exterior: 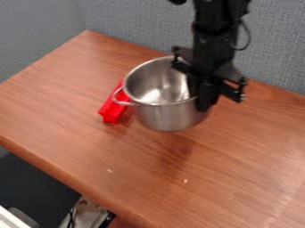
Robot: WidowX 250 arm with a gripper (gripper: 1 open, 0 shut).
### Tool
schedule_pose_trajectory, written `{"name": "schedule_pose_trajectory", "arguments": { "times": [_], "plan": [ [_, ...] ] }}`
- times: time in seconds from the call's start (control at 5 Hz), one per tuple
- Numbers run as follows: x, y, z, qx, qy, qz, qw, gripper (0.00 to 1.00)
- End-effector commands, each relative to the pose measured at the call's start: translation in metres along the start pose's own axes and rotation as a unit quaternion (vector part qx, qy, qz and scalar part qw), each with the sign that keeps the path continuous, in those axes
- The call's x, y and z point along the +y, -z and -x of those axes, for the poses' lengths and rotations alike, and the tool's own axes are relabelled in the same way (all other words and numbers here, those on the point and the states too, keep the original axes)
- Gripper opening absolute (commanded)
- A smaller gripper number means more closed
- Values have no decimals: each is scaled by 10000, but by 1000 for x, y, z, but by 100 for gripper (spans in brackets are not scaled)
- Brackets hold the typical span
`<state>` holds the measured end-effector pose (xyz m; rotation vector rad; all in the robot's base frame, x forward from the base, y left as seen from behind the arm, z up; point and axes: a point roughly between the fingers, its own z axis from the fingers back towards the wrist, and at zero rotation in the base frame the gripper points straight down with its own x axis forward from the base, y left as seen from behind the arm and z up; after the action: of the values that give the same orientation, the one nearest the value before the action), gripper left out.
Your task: Move the red object from the metal pot to the table
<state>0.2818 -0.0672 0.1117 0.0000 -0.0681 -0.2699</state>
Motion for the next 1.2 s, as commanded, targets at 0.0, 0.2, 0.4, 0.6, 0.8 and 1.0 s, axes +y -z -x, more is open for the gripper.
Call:
{"name": "schedule_pose_trajectory", "arguments": {
  "times": [0.0, 0.2, 0.4, 0.6, 0.8, 1.0],
  "plan": [
    [-23, -13, 5, -181, 183, -78, 9996, 0],
    [-46, 0, 14, -71, 411, -83, 9991, 0],
    [-50, 10, 23, 26, 424, -129, 9990, 0],
    [-39, 25, 30, 127, 332, -175, 9992, 0],
    [-28, 33, 33, 208, 164, -214, 9994, 0],
    [-14, 39, 31, 261, 44, -256, 9993, 0]
  ]
}}
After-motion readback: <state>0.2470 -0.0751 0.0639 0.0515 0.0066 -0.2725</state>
